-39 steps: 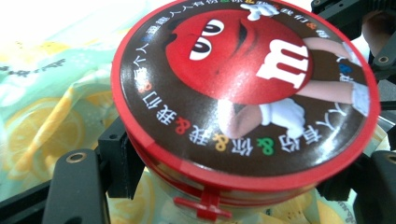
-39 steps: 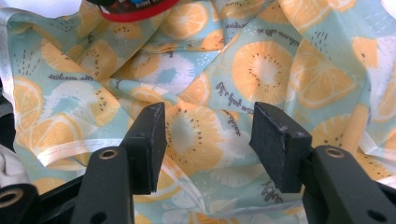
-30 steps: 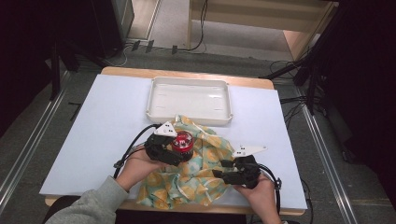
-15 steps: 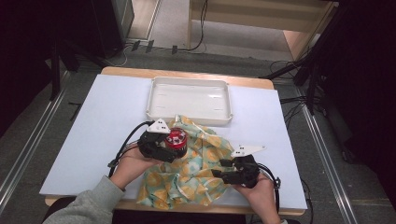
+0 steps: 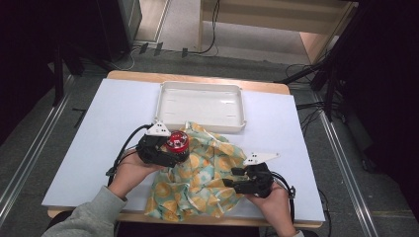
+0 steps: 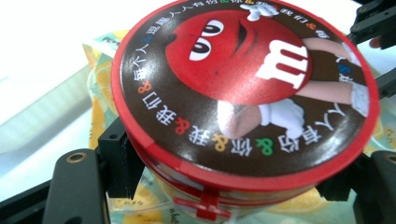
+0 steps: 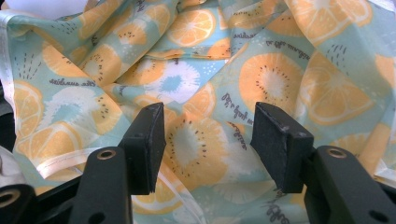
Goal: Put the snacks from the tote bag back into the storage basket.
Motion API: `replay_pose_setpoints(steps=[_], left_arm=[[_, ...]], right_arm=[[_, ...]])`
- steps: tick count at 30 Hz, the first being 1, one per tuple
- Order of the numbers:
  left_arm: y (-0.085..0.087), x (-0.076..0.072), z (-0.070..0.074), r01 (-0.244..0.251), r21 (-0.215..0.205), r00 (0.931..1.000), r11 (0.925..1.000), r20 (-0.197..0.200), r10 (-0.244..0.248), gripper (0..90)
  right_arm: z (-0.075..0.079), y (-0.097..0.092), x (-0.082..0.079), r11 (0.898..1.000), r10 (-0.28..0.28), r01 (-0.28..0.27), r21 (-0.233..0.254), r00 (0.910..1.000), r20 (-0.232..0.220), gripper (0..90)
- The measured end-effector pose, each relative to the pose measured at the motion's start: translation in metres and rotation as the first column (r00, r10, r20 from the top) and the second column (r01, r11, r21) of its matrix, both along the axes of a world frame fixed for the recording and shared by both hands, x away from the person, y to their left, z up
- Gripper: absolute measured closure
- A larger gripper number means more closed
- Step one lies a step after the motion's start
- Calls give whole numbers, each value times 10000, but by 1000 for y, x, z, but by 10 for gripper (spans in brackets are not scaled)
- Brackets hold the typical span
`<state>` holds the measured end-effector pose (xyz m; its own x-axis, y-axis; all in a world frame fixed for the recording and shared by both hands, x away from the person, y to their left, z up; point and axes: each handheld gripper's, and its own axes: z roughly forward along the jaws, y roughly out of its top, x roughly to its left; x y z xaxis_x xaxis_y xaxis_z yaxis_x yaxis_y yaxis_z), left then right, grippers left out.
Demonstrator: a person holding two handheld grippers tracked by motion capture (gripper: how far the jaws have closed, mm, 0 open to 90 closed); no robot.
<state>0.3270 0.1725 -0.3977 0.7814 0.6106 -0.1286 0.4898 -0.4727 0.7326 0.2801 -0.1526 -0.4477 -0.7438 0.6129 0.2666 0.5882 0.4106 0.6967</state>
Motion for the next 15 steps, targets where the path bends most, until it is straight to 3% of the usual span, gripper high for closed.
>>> replay_pose_setpoints(steps=[15], left_arm=[[16, 6, 5, -511, -114, 9987, 9986, -62, 511, 257]], right_arm=[[0, 1, 1, 10000, 30, -30, -29, 10000, 64, 448]])
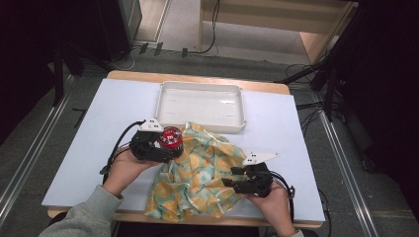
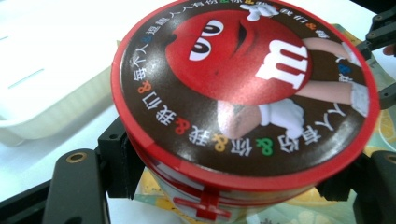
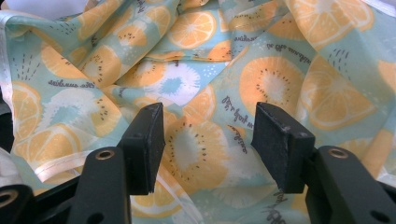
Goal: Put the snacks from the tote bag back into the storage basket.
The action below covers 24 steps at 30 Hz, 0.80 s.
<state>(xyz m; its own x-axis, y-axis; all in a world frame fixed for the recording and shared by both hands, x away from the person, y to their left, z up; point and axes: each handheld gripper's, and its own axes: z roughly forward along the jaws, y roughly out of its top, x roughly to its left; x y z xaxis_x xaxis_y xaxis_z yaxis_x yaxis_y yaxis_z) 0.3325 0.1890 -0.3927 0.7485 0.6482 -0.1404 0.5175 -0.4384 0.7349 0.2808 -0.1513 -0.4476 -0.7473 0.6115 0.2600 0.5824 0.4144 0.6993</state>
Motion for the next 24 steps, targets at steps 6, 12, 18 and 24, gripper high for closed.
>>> replay_pose_setpoints(steps=[6, 12, 18, 24], left_arm=[[5, 4, 0, -171, 24, 9998, 9999, -69, 171, 257], [9, 14, 2, -445, 91, 9989, 9990, -118, 446, 257], [11, 24, 5, -630, 188, 9979, 9978, -167, 633, 257], [11, 36, 8, -897, 283, 9958, 9956, -144, 902, 257]], right_arm=[[0, 0, 0, 10000, 0, 0, 5, 10000, -14, 448], [0, 1, 0, 10000, 39, -39, -4, 10000, 48, 449], [1, 1, -1, 10000, 40, -41, 27, 10000, 54, 449], [1, 0, -1, 10000, 35, -36, 88, 9999, 102, 449]])
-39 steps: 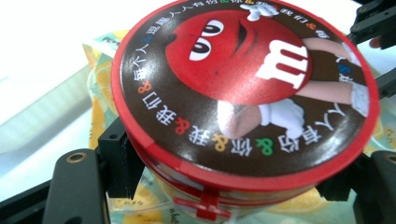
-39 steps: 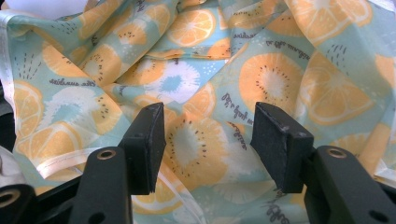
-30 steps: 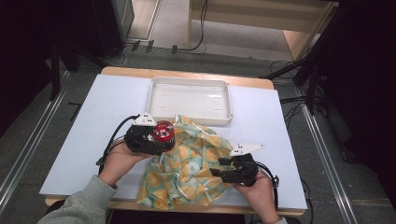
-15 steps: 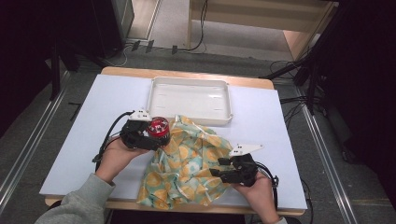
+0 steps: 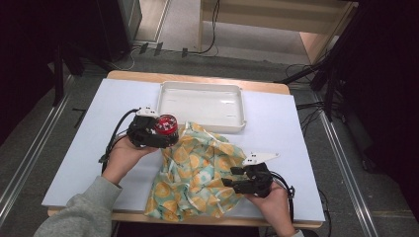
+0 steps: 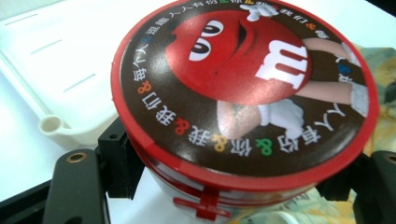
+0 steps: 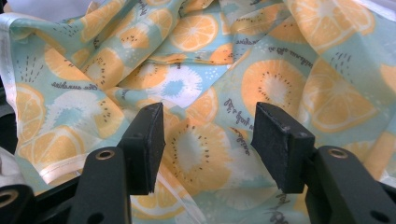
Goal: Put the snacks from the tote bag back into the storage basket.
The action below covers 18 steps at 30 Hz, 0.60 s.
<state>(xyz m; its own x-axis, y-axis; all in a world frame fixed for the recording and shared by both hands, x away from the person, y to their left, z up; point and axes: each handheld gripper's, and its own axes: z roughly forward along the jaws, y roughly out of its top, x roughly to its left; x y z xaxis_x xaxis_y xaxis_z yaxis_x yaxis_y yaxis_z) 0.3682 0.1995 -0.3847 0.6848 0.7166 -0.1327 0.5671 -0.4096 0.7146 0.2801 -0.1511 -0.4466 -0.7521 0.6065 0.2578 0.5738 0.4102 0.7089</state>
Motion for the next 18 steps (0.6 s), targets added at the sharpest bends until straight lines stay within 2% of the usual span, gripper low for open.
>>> replay_pose_setpoints(steps=[2, 12, 18], left_arm=[[1, 4, 0, -116, -86, 9999, 9999, -61, 115, 257], [2, 22, 1, -507, 169, 9986, 9986, -147, 510, 257], [1, 33, -1, -733, 280, 9973, 9969, -56, 735, 257]], right_arm=[[0, -1, 0, 10000, -40, 40, 48, 10000, -4, 449], [0, 0, 0, 10000, 13, -13, 29, 10000, 65, 450], [0, 0, 0, 10000, 35, -36, 58, 10000, 47, 450]])
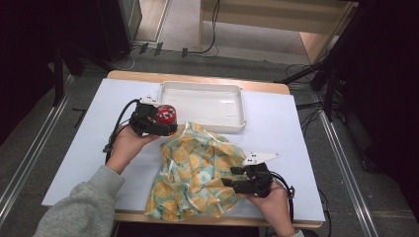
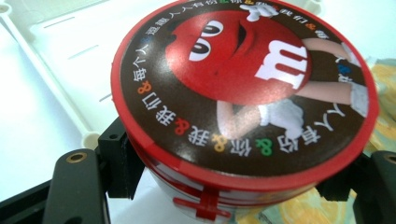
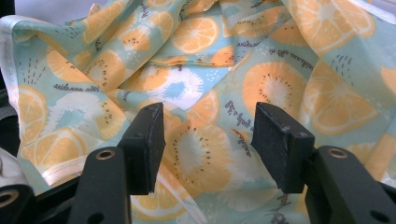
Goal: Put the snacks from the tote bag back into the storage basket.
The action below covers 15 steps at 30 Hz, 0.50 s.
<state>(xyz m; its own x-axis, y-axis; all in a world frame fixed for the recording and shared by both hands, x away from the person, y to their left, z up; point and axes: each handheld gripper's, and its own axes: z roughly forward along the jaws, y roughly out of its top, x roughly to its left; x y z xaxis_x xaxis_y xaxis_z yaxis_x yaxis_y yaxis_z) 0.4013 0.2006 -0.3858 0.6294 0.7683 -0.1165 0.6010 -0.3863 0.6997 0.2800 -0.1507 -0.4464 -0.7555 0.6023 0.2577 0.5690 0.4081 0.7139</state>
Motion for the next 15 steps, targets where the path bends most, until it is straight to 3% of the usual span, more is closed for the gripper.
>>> replay_pose_setpoints(steps=[15], left_arm=[[-9, 28, 5, -431, 116, 9990, 9990, 103, 430, 257]], right_arm=[[0, 0, -1, 9999, -35, 35, 102, 10000, -4, 450]])
